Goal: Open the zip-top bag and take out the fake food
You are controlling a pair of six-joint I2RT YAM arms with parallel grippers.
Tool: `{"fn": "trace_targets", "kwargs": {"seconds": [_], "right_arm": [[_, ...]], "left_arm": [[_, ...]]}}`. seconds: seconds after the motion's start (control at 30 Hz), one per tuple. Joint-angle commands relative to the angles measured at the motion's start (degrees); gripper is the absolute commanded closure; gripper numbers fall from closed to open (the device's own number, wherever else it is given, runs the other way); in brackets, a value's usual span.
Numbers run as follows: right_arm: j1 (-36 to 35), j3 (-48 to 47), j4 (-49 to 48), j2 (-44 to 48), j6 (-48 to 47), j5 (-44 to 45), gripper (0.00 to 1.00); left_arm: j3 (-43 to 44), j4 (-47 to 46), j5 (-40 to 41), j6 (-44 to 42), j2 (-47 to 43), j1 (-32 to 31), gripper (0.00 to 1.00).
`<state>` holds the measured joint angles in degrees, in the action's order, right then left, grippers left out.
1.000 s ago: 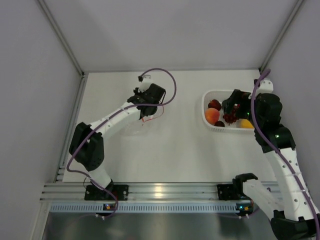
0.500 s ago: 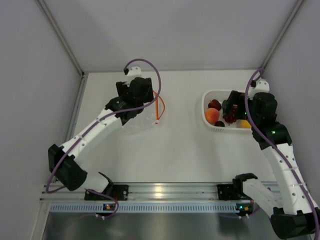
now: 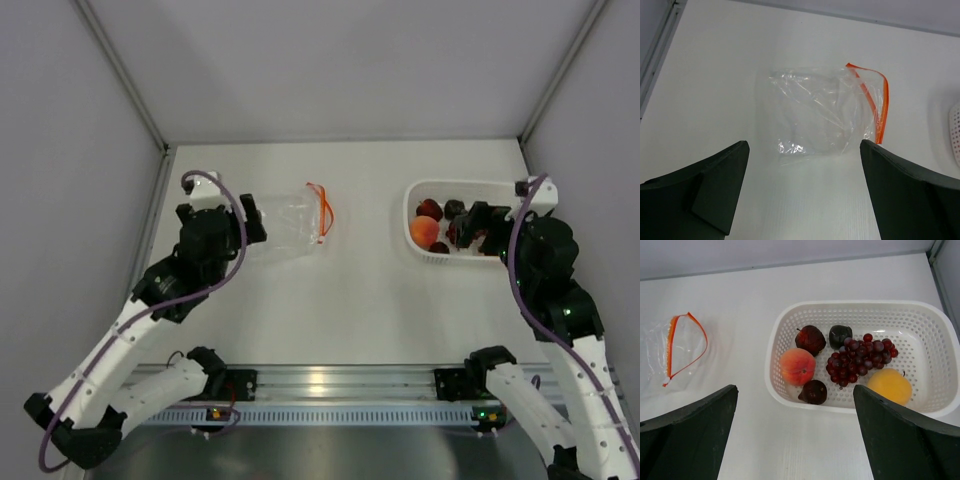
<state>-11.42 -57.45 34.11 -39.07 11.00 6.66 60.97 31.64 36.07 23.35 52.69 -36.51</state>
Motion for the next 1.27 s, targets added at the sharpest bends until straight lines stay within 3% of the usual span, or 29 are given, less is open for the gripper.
{"fn": "trace_targets", "kwargs": {"seconds": [0.0, 0.2, 0.43, 0.53, 0.63, 0.67, 0.77, 0.87, 1.23], "right_arm": [[-3.3, 2.3, -0.4, 4.3, -2.6, 3.8, 0.01], [-6.5, 6.6, -3.5, 12.0, -3.2, 3.8, 0.00], [-6.8, 7.7, -1.6, 12.5, -2.5, 4.8, 0.01], [-6.8, 7.9, -1.5, 13.4, -3.1, 7.0, 0.01], [-6.9, 9.2, -3.2, 14.1, -3.8, 6.9, 0.01], [-6.9, 10.1, -3.7, 14.0, -4.0, 6.9, 0.01], [-6.9, 10.8, -4.8, 14.0, -2.7, 7.1, 0.01], [-6.9, 10.9, -4.8, 13.6, -2.6, 7.4, 0.01], [-6.9, 10.3, -4.5, 12.0, -1.9, 7.1, 0.00]], "left_arm": [[-1.4, 1.8, -4.3, -3.4, -9.0, 0.2, 0.02], [-3.1, 6.2, -6.1, -8.4, -18.6, 0.2, 0.02], [-7.8, 5.1, 3.6, -5.0, -26.2, 0.2, 0.02], [-9.5, 3.1, 3.7, -6.7, -26.8, 0.6, 0.02], [-9.9, 2.4, -0.4, -6.7, -26.0, 5.9, 0.02], [-10.4, 1.8, -5.6, -6.7, -26.0, 8.0, 0.02], [-12.0, -0.6, -14.6, -6.2, -26.2, 21.1, 0.02], [-13.3, -1.8, -22.3, -5.6, -26.2, 29.1, 0.02], [-14.4, -1.8, -24.1, -5.8, -26.0, 30.6, 0.02]]}}
